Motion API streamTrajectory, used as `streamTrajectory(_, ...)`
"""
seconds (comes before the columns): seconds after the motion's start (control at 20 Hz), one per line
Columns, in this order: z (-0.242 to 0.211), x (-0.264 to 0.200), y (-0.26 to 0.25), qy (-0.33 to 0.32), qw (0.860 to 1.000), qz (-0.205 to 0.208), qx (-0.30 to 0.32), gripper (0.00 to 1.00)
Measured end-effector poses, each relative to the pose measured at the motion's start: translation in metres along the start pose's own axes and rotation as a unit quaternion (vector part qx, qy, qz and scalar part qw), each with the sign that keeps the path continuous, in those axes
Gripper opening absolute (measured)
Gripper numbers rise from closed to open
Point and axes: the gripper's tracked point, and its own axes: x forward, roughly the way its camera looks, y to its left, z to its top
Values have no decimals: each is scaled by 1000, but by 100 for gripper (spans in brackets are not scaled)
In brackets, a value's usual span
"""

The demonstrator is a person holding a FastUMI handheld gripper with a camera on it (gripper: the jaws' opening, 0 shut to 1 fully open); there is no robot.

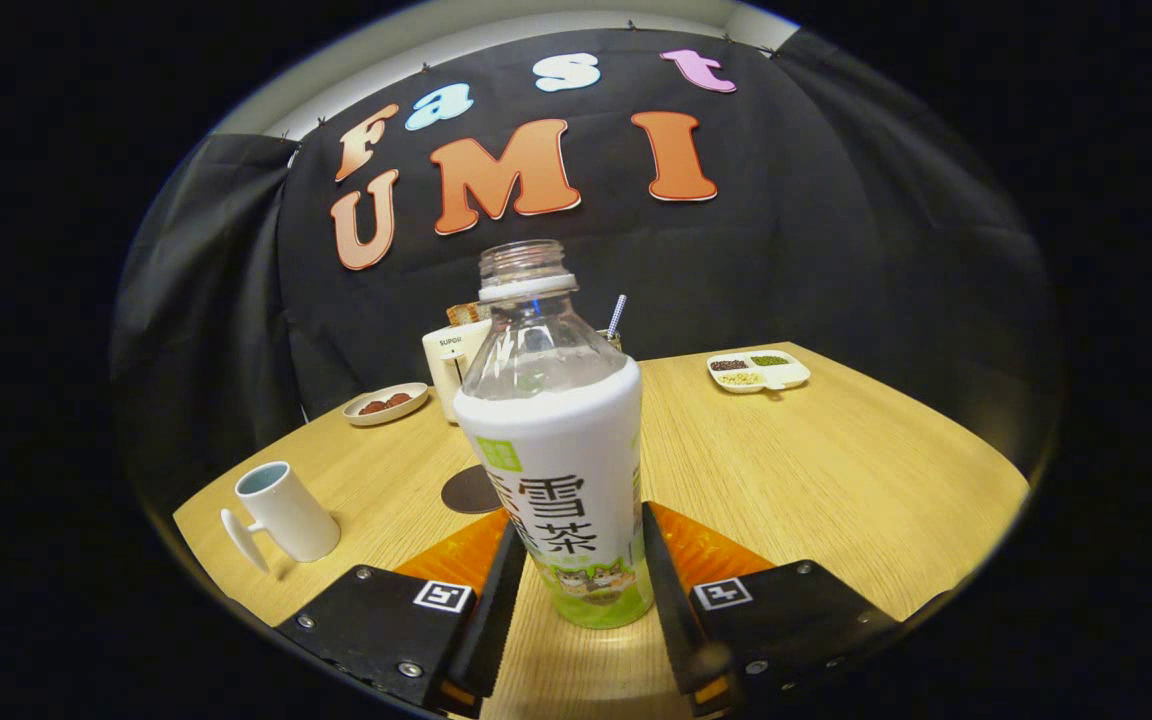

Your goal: Take the bottle from table, then pour the juice into the cup, finally place the bottle on the coaster

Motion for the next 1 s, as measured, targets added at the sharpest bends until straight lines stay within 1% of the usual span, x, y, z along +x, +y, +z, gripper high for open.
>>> streamTrajectory(0.05, 1, -1, 3, -2, 1000, 3, -10, 63)
streamTrajectory(0.15, 7, -4, 13, -6, 1000, 18, -12, 61)
streamTrajectory(0.25, 11, -3, 23, -11, 999, 23, -28, 61)
streamTrajectory(0.45, 23, -2, 36, -26, 994, 11, -105, 61)
streamTrajectory(0.65, 33, 0, 61, -38, 982, 8, -183, 61)
streamTrajectory(0.8, 28, 9, 71, -25, 971, -9, -236, 61)
streamTrajectory(0.85, 27, 10, 76, -20, 968, -9, -250, 58)
streamTrajectory(1.0, 24, 16, 91, -15, 957, -2, -290, 58)
